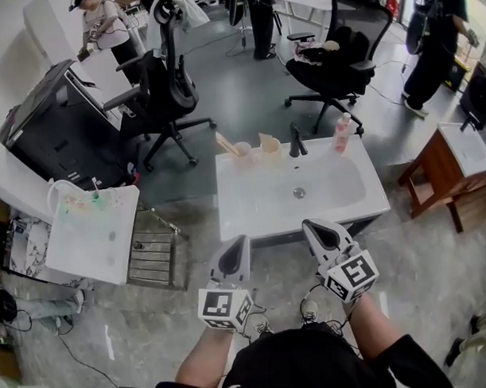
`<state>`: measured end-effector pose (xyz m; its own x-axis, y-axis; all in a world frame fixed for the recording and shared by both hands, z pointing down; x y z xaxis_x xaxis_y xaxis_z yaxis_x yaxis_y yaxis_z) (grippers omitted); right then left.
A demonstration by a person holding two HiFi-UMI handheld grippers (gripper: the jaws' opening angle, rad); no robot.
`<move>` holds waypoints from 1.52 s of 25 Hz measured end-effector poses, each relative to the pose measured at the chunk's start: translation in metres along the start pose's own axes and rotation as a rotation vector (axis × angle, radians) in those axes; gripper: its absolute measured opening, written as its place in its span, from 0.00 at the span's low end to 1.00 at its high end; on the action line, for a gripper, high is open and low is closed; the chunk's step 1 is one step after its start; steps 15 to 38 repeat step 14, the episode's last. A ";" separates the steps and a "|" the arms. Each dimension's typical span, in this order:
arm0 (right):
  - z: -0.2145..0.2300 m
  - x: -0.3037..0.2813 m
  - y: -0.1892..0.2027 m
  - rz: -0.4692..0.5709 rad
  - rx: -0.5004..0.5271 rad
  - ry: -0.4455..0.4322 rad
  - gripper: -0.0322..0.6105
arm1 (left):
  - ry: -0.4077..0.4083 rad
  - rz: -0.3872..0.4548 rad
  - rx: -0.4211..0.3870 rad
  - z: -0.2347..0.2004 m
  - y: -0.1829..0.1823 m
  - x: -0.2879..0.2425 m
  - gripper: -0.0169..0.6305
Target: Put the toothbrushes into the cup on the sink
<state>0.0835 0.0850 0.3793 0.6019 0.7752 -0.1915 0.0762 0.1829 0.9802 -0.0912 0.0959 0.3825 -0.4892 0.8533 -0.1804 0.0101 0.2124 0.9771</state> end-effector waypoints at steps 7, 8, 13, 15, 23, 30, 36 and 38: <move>0.005 0.002 -0.001 0.011 -0.004 -0.007 0.06 | -0.005 0.002 -0.007 0.005 -0.002 -0.003 0.04; 0.005 0.001 -0.001 0.010 -0.002 -0.009 0.06 | -0.006 0.003 -0.007 0.005 -0.002 -0.003 0.04; 0.005 0.001 -0.002 0.014 0.000 -0.011 0.06 | -0.005 0.005 -0.008 0.006 -0.002 -0.004 0.04; 0.005 0.001 -0.002 0.015 0.000 -0.011 0.06 | -0.004 0.006 -0.008 0.006 -0.002 -0.004 0.04; 0.005 0.001 -0.002 0.015 0.000 -0.011 0.06 | -0.004 0.006 -0.008 0.006 -0.002 -0.004 0.04; 0.005 0.001 -0.002 0.015 0.000 -0.011 0.06 | -0.004 0.006 -0.008 0.006 -0.002 -0.004 0.04; 0.005 0.001 -0.002 0.015 0.000 -0.011 0.06 | -0.004 0.006 -0.008 0.006 -0.002 -0.004 0.04; 0.005 0.001 -0.002 0.015 0.000 -0.011 0.06 | -0.004 0.006 -0.008 0.006 -0.002 -0.004 0.04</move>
Point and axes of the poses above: the fingertips, and each gripper's own axes: x backward along the fingers, z to its right, y out of its underside, the point moved 4 cm from there along x, backward along the fingers, and after that the axes turned 8 degrees about -z, right-handed, at the moved point
